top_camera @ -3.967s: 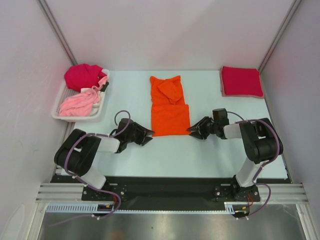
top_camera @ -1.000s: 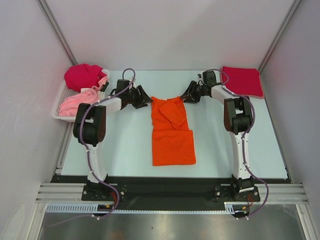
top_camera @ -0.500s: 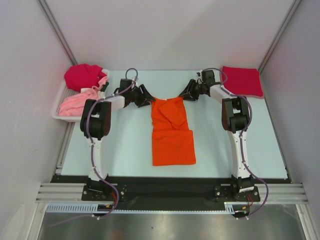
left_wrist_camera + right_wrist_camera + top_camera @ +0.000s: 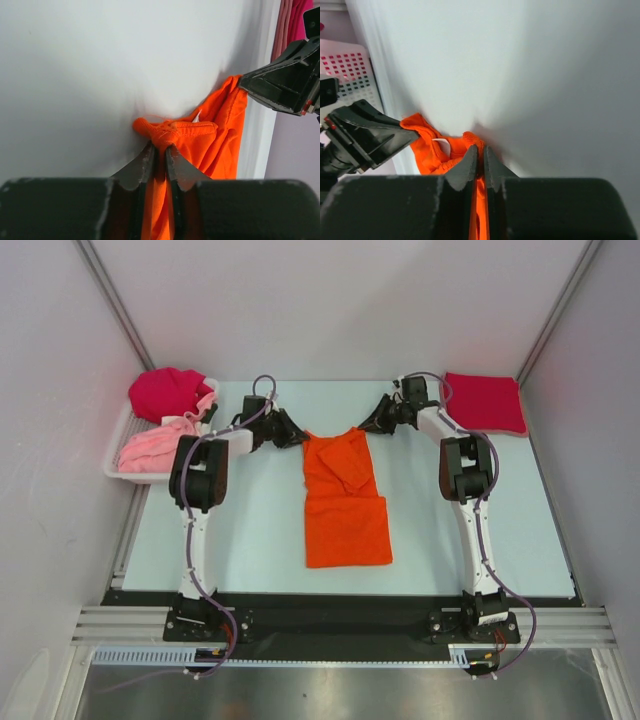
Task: Fold and stack the t-shirts
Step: Fold the tshirt
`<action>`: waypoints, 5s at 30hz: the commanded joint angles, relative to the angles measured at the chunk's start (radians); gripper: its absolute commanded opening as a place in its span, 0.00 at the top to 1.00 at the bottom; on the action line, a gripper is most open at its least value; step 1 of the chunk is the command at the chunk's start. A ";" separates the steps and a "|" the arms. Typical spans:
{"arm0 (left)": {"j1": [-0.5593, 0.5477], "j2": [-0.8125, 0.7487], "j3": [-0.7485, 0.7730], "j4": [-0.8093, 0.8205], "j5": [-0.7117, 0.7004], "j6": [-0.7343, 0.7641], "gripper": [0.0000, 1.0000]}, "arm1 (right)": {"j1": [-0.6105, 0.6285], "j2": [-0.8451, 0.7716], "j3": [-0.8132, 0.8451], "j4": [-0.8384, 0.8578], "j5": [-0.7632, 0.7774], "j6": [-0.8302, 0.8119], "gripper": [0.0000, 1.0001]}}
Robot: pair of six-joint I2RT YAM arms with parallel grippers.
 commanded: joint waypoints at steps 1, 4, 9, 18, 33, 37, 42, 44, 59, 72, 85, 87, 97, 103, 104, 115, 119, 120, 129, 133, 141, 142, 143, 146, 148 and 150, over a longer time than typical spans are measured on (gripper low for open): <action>0.014 0.028 0.072 0.060 0.040 -0.035 0.84 | -0.008 0.033 0.097 0.072 -0.015 0.040 0.99; 0.014 0.052 0.107 0.065 0.045 -0.037 0.86 | -0.009 0.071 0.141 0.068 -0.020 0.063 0.98; 0.016 0.077 0.158 0.055 0.034 -0.035 0.82 | -0.021 0.104 0.171 0.077 -0.001 0.114 0.90; 0.016 0.080 0.226 0.009 0.009 -0.011 0.55 | -0.052 0.119 0.203 0.113 -0.032 0.194 0.71; 0.017 0.072 0.195 -0.014 0.020 -0.003 0.54 | -0.029 0.104 0.160 0.104 -0.076 0.171 0.73; 0.017 0.074 0.197 -0.011 0.022 -0.014 0.54 | -0.026 0.098 0.160 0.087 -0.058 0.154 0.72; 0.017 0.074 0.197 -0.008 0.023 -0.015 0.54 | -0.025 0.107 0.172 0.092 -0.058 0.169 0.83; 0.017 0.072 0.195 -0.006 0.022 -0.017 0.57 | -0.025 0.111 0.189 0.090 -0.043 0.172 0.92; 0.020 0.118 0.215 0.075 0.022 -0.084 0.91 | -0.018 0.188 0.211 0.252 0.019 0.384 0.92; 0.034 0.039 0.238 -0.088 -0.079 0.049 0.46 | -0.058 0.156 0.295 0.071 0.049 0.310 0.63; 0.020 -0.588 -0.305 -0.231 -0.219 0.082 0.39 | -0.120 -0.353 -0.101 -0.420 0.175 -0.116 0.45; -0.001 -0.729 -0.477 -0.221 -0.244 0.005 0.39 | -0.106 -0.523 -0.264 -0.381 0.177 -0.126 0.44; -0.285 -1.179 -1.109 0.046 -0.401 -0.543 0.42 | -0.015 -1.099 -1.183 -0.050 0.132 0.075 0.44; -0.435 -1.155 -1.187 0.115 -0.465 -0.698 0.45 | -0.052 -1.312 -1.478 0.089 0.059 0.213 0.42; -0.449 -1.140 -1.198 0.133 -0.478 -0.724 0.46 | -0.046 -1.324 -1.507 0.100 0.054 0.226 0.42; -0.561 -1.133 -1.304 0.111 -0.535 -0.903 0.50 | -0.060 -1.489 -1.768 0.210 0.048 0.408 0.43; -0.576 -1.187 -1.305 0.028 -0.580 -0.917 0.49 | -0.061 -1.476 -1.779 0.212 0.049 0.401 0.42; -0.578 -1.192 -1.310 0.026 -0.581 -0.923 0.49 | -0.063 -1.473 -1.782 0.215 0.055 0.401 0.42; -0.596 -1.077 -1.341 0.104 -0.563 -0.995 0.49 | -0.063 -1.368 -1.880 0.429 0.034 0.483 0.49; -0.601 -1.069 -1.354 0.126 -0.581 -1.024 0.52 | -0.060 -1.341 -1.885 0.449 0.032 0.477 0.50; -0.602 -1.060 -1.380 0.161 -0.581 -1.066 0.67 | -0.022 -1.332 -1.897 0.477 0.072 0.514 0.51; -0.602 -1.054 -1.383 0.181 -0.581 -1.067 0.69 | -0.015 -1.325 -1.900 0.486 0.072 0.522 0.52; -0.602 -1.051 -1.388 0.189 -0.581 -1.075 0.69 | -0.011 -1.321 -1.906 0.494 0.075 0.534 0.52; -0.602 -1.043 -1.403 0.221 -0.581 -1.087 0.73 | 0.005 -1.297 -1.908 0.505 0.085 0.543 0.53; -0.602 -1.038 -1.411 0.244 -0.610 -1.092 0.75 | 0.009 -1.285 -1.911 0.520 0.091 0.548 0.57; -0.602 -1.031 -1.420 0.265 -0.613 -1.095 0.76 | 0.008 -1.266 -1.911 0.537 0.098 0.548 0.58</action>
